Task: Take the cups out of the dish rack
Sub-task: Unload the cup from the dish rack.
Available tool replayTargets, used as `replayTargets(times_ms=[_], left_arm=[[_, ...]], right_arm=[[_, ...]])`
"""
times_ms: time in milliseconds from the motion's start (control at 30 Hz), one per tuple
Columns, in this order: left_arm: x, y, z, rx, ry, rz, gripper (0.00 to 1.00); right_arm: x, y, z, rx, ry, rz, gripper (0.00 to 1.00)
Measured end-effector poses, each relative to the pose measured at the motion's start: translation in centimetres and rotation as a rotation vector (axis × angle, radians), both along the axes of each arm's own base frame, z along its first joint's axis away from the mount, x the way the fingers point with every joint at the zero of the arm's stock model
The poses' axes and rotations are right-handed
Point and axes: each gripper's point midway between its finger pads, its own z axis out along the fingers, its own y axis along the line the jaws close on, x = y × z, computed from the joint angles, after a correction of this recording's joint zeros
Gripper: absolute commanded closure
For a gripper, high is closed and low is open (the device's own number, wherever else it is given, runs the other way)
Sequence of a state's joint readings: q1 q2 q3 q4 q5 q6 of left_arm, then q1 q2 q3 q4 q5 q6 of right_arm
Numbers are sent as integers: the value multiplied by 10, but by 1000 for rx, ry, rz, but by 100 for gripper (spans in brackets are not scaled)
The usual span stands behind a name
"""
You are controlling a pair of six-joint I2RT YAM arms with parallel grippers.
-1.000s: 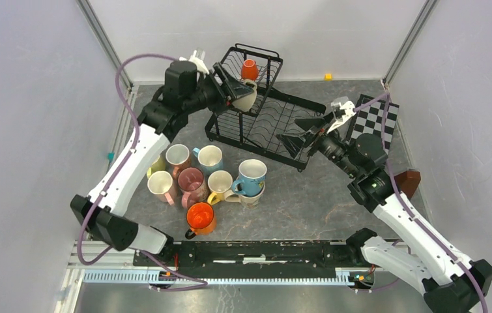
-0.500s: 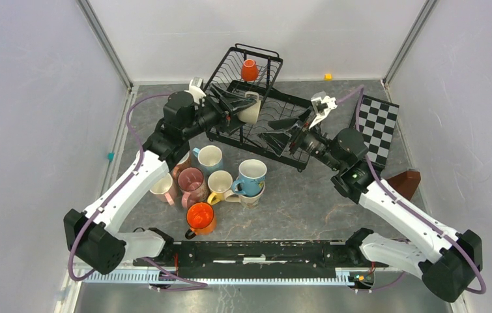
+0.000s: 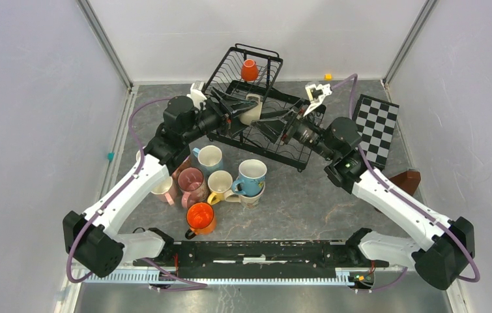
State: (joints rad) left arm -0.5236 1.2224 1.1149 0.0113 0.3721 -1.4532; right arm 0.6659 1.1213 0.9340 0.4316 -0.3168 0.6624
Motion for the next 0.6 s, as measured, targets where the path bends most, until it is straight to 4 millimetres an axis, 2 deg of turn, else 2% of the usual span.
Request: replayTargets(times_ms=[200,600], left_arm=[[-1,0,3,-11,0,-4,78],[-7,-2,9,-34,-11,-16,78]], right_arm=[[5,5,3,0,9,6,45],[8,18,-2,-13,29,35,61]])
